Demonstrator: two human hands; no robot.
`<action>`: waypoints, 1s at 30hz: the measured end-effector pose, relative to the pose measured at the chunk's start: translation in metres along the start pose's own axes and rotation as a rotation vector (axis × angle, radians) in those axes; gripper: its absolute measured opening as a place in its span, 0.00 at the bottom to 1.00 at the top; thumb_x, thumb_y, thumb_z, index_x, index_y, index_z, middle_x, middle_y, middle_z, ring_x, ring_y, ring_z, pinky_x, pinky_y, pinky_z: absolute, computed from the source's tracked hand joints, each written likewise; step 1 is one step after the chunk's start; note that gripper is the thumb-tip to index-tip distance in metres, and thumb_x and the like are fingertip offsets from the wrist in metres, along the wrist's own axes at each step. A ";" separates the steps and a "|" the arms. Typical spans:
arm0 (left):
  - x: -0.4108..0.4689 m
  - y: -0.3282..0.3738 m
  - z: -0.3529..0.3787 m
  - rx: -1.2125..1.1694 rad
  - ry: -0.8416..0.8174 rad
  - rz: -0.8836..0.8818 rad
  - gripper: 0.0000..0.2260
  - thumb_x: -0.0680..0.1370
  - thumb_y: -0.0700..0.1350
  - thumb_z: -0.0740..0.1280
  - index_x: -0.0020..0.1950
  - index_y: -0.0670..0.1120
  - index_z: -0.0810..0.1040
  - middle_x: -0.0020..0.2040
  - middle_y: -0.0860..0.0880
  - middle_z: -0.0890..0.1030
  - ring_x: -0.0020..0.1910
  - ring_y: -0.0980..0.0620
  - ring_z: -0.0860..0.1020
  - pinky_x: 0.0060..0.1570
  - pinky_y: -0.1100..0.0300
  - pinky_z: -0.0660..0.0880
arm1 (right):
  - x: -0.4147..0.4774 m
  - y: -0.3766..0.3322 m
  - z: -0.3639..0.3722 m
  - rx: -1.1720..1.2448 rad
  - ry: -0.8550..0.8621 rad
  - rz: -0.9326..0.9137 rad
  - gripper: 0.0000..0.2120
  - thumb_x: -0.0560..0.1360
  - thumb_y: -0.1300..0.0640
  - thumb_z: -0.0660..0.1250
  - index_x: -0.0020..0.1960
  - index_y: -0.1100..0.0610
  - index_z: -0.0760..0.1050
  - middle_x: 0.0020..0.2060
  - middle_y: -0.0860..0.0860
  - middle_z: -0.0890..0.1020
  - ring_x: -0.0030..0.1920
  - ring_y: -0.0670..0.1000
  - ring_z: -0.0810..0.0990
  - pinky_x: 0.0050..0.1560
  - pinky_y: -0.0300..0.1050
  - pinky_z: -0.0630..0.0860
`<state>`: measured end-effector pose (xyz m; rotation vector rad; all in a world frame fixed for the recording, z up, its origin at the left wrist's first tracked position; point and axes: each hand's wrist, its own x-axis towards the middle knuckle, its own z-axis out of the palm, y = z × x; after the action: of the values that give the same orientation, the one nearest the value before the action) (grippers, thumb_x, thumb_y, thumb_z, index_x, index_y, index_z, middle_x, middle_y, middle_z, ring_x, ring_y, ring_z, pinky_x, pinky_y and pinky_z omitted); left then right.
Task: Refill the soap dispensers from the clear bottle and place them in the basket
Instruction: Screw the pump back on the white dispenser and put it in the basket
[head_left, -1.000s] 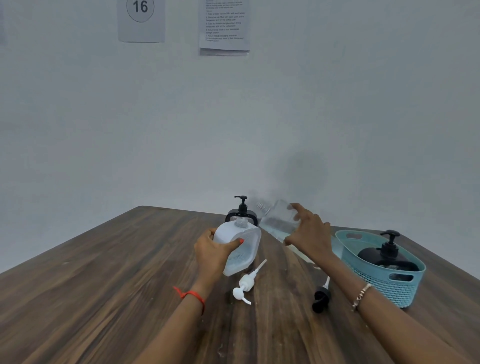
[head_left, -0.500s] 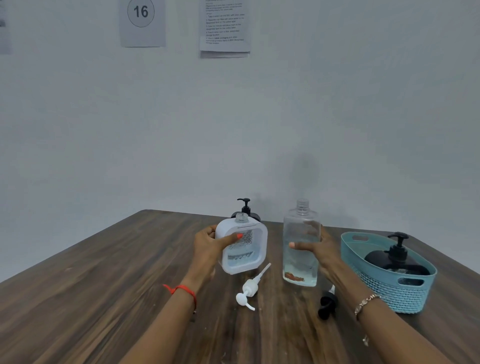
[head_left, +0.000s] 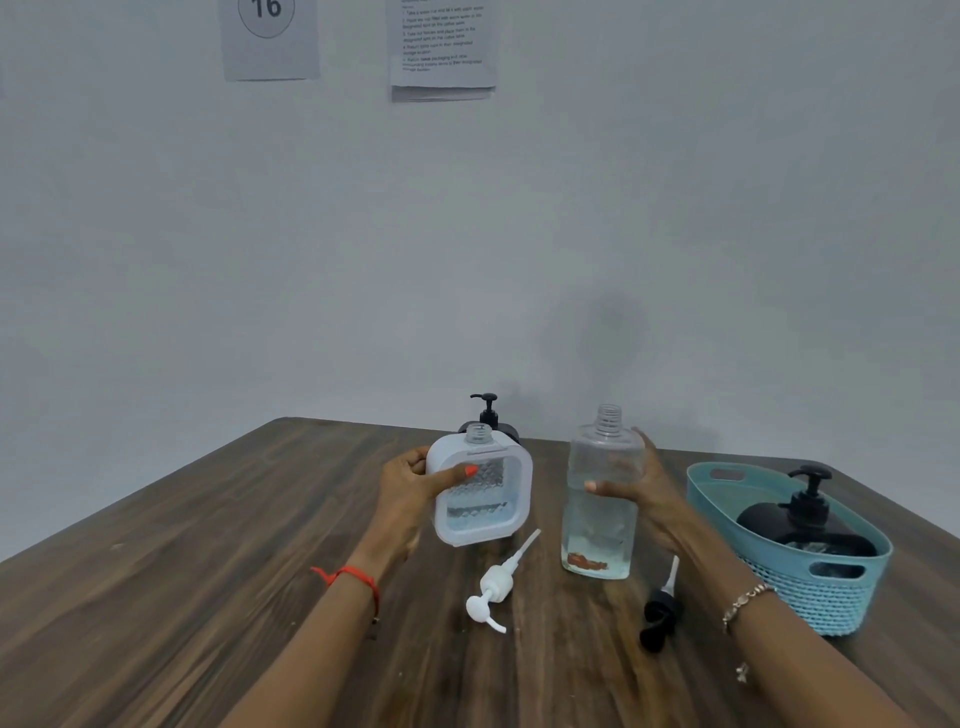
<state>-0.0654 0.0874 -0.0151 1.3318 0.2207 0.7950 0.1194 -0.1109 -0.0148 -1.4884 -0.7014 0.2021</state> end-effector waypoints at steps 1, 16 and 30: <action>0.001 0.000 0.001 -0.007 0.002 -0.001 0.13 0.67 0.34 0.74 0.51 0.40 0.79 0.45 0.43 0.83 0.37 0.52 0.83 0.31 0.62 0.79 | -0.001 -0.003 0.001 -0.018 0.082 -0.022 0.54 0.56 0.59 0.82 0.73 0.53 0.53 0.64 0.53 0.69 0.62 0.56 0.72 0.57 0.49 0.74; -0.001 -0.002 -0.006 -0.012 0.066 0.010 0.12 0.66 0.34 0.74 0.47 0.41 0.79 0.43 0.44 0.83 0.33 0.55 0.83 0.30 0.62 0.79 | -0.053 0.043 0.090 -1.290 -0.663 -0.735 0.21 0.73 0.67 0.62 0.65 0.58 0.71 0.62 0.55 0.75 0.62 0.54 0.70 0.59 0.50 0.72; -0.006 0.008 -0.004 -0.025 0.003 0.008 0.10 0.67 0.33 0.73 0.47 0.40 0.79 0.43 0.44 0.83 0.33 0.53 0.83 0.30 0.62 0.78 | -0.034 -0.093 0.051 -0.033 -0.120 -0.412 0.15 0.65 0.72 0.71 0.50 0.61 0.80 0.38 0.47 0.85 0.36 0.49 0.82 0.40 0.39 0.79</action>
<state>-0.0753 0.0874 -0.0103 1.3090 0.2075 0.8045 0.0381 -0.0964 0.0601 -1.3375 -1.0949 -0.0370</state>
